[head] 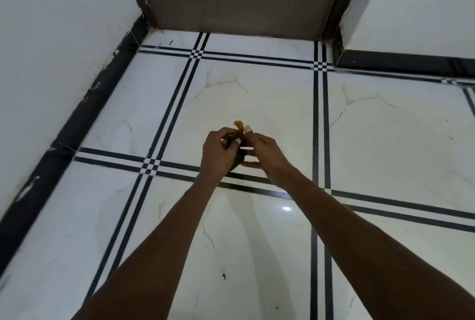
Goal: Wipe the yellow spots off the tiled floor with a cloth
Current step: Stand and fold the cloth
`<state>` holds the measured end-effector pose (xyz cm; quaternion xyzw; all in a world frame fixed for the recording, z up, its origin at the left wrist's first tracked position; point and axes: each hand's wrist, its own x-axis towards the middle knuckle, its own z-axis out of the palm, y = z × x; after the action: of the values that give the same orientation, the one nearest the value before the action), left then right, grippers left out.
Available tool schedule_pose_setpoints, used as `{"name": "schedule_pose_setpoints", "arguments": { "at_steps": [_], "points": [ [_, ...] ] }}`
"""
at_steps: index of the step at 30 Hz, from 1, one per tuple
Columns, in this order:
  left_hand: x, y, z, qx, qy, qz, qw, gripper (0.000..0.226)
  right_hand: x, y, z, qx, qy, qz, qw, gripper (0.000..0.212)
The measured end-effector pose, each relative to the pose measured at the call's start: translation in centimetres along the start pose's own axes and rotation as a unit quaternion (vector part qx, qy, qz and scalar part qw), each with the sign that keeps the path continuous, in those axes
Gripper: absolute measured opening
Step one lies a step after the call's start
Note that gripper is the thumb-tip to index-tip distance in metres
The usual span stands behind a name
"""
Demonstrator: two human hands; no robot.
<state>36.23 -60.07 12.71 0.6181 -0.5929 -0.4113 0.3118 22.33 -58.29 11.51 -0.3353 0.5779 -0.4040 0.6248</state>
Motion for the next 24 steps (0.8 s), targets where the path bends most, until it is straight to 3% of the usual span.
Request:
{"name": "schedule_pose_setpoints", "arguments": {
  "at_steps": [3,5,9,17,24],
  "points": [
    [-2.1,5.7,-2.8,0.044,-0.014,0.026,0.999,0.023,-4.0,-5.4,1.8,0.081,-0.020,0.023,0.996,0.051],
    [-4.0,10.1,-5.5,0.058,-0.028,0.040,0.997,0.022,-7.4,-10.1,2.9,0.107,-0.010,0.019,0.994,0.039],
    [-8.8,19.4,-11.2,-0.022,-0.015,0.011,1.000,0.035,-14.7,-18.7,4.6,0.175,-0.005,0.024,0.984,0.032],
    [-18.0,36.8,-22.5,-0.110,0.021,-0.077,0.991,0.014,-30.0,-35.3,8.0,0.181,-0.020,0.043,0.982,0.039],
    [-22.8,45.3,-29.7,-0.126,0.024,-0.103,0.986,0.025,-39.2,-43.6,11.5,0.172,-0.001,0.045,0.984,0.040]
  ]
}}
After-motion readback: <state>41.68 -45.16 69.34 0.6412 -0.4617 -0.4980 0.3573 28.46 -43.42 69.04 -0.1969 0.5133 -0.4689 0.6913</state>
